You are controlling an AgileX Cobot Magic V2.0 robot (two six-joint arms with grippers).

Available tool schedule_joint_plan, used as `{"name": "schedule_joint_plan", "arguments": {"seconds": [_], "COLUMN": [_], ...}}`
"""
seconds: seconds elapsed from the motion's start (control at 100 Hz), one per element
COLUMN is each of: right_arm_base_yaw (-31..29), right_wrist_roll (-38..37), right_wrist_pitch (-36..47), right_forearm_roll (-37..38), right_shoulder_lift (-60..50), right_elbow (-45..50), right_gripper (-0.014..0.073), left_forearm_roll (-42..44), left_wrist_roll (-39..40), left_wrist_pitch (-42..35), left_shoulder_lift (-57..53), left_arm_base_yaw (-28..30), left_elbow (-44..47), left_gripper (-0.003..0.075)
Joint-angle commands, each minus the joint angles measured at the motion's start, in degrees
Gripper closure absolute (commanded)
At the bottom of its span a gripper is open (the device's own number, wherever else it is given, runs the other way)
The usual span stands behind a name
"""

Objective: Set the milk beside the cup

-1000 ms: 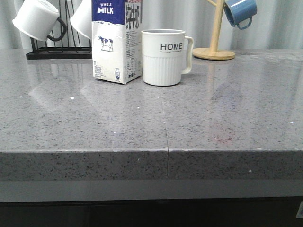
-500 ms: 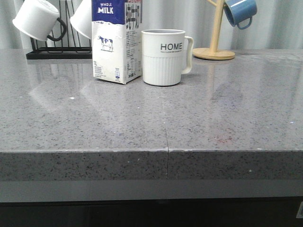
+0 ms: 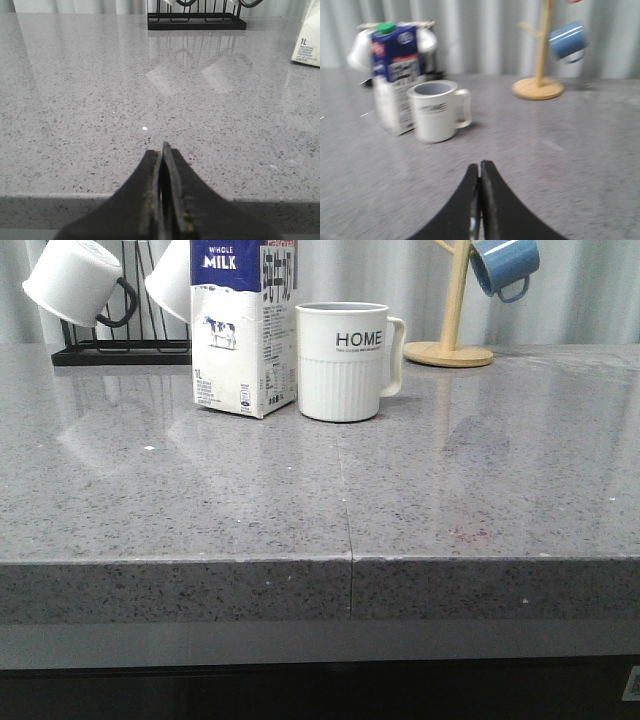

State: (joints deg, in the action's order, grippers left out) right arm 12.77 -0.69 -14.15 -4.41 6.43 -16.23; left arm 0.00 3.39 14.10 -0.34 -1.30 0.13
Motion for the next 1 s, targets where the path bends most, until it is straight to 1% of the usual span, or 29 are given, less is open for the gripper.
{"name": "schedule_joint_plan", "arguments": {"seconds": [0.0,0.06,0.12,0.23,0.26,0.3,0.45,0.99], "right_arm_base_yaw": [-5.64,-8.74,-11.6,-14.46,-14.74,-14.83,-14.83,-14.83], "right_wrist_roll": [0.31,0.17,-0.82,-4.86,-6.03,-6.53,-6.88,-6.83], "right_wrist_pitch": [14.15,17.41,17.91,19.56,20.28,15.69,15.32,14.79], "right_forearm_roll": [0.21,1.69,3.88,4.9,5.09,6.69,8.37,8.45], "right_shoulder_lift": [0.81,0.74,-0.01,-4.71,-6.38,-8.71,-8.21,-8.16], "right_elbow": [3.92,7.24,10.39,16.02,17.23,16.82,16.82,16.82], "right_gripper": [0.0591,0.0591,0.0591,0.0591,0.0591,0.0591,0.0591,0.0591], "left_forearm_roll": [0.0,0.0,0.0,0.0,0.0,0.0,0.0,0.0], "left_wrist_roll": [0.51,0.51,0.51,0.51,0.51,0.51,0.51,0.51], "left_wrist_pitch": [-4.49,-4.49,-4.49,-4.49,-4.49,-4.49,-4.49,-4.49], "left_shoulder_lift": [-1.83,-1.83,-1.83,-1.83,-1.83,-1.83,-1.83,-1.83], "left_arm_base_yaw": [0.04,0.04,0.04,0.04,0.04,0.04,0.04,0.04], "left_elbow": [2.45,2.45,2.45,2.45,2.45,2.45,2.45,2.45], "left_gripper": [0.0741,0.0741,0.0741,0.0741,0.0741,0.0741,0.0741,0.0741]}}
